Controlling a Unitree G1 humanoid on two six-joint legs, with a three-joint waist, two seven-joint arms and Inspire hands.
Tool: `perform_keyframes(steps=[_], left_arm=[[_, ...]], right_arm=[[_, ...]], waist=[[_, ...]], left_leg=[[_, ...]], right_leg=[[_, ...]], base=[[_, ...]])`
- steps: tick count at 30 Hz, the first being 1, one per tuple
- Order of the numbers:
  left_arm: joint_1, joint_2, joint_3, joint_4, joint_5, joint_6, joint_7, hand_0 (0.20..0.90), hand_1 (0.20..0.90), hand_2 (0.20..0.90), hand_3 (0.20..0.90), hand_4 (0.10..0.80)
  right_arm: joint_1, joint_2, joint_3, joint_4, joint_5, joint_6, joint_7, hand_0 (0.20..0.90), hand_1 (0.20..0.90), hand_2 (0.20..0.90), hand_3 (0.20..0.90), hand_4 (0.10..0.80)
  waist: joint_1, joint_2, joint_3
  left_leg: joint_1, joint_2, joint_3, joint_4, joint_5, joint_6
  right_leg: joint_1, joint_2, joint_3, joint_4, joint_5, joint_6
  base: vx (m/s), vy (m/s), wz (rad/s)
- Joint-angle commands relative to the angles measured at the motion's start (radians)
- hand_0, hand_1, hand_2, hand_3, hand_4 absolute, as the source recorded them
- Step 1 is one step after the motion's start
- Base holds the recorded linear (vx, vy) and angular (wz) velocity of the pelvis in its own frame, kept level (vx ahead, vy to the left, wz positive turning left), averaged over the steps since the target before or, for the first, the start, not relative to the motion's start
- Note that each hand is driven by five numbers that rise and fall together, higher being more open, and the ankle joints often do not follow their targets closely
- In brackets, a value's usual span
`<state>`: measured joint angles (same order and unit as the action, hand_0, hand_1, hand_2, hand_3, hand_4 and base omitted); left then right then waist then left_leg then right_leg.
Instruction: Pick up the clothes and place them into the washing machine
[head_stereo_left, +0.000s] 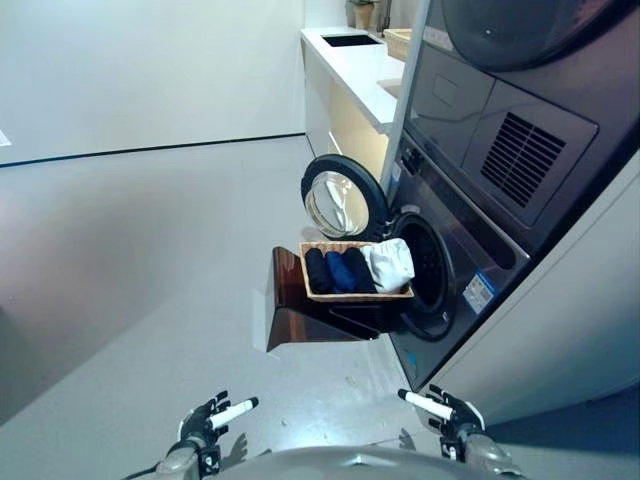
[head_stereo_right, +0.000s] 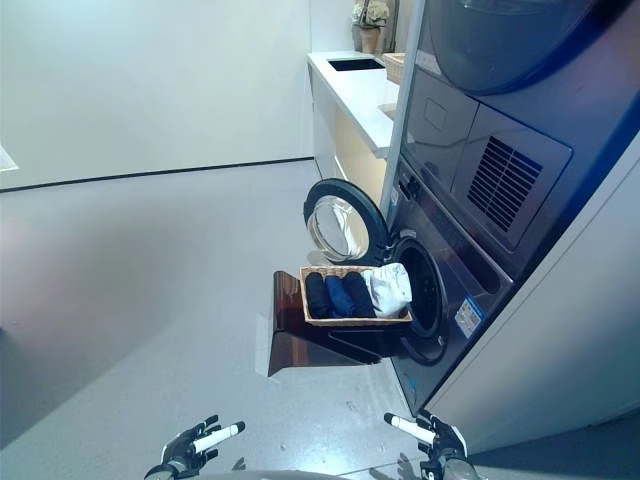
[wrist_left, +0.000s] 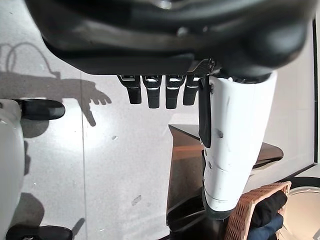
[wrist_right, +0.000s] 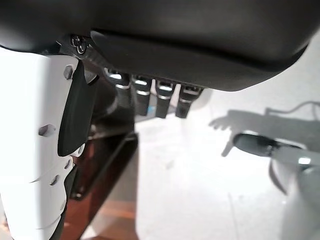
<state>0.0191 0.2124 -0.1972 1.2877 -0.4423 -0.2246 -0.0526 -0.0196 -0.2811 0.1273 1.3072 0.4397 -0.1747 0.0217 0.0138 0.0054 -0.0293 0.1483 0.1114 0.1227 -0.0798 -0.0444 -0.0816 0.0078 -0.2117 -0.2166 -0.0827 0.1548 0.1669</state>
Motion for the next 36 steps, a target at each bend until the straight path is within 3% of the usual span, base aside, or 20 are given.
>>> perform_keyframes(steps=[1,22,33,36], left_arm=[[-0.095,0.024,0.032,0.047,-0.004,-0.038,-0.021,0.9,0.9,0.9,0.9,0.8],[-0.09,0.018,0.021,0.048,0.012,-0.039,-0.002,0.9,0.9,0.9,0.9,0.8],[-0.105,0.02,0.025,0.032,-0.021,-0.041,-0.008,0.9,0.9,0.9,0.9,0.8],[-0.112,0.025,0.033,0.038,-0.036,-0.042,-0.005,0.9,0.9,0.9,0.9,0.8]], right_arm=[[-0.061,-0.004,-0.014,0.042,0.009,-0.043,-0.003,0.9,0.9,0.9,0.9,0.8],[-0.053,0.002,0.001,0.031,-0.001,-0.043,-0.01,0.9,0.9,0.9,0.9,0.8],[-0.067,-0.001,-0.015,0.035,0.022,-0.04,-0.01,0.9,0.9,0.9,0.9,0.8],[-0.072,-0.003,-0.033,0.028,0.057,-0.042,-0.006,0.9,0.9,0.9,0.9,0.8]], waist=[[-0.007,-0.025,0.002],[-0.013,-0.025,0.009],[-0.018,-0.026,0.034],[-0.018,-0.029,0.052]], left_leg=[[-0.052,-0.029,0.011,-0.007,0.034,-0.022],[-0.041,-0.034,0.023,-0.007,0.025,-0.018],[-0.036,-0.074,0.022,-0.007,0.009,0.023],[-0.034,-0.097,0.016,0.024,-0.011,0.046]], right_leg=[[0.056,0.022,-0.065,0.009,-0.043,-0.009],[0.058,0.022,-0.05,0.002,-0.037,-0.006],[0.012,-0.018,-0.01,0.101,-0.051,0.002],[-0.005,-0.047,0.005,0.168,-0.065,0.006]], base=[[0.0,0.0,0.0],[0.0,0.001,-0.01],[0.014,0.054,-0.01],[0.038,0.126,-0.05]])
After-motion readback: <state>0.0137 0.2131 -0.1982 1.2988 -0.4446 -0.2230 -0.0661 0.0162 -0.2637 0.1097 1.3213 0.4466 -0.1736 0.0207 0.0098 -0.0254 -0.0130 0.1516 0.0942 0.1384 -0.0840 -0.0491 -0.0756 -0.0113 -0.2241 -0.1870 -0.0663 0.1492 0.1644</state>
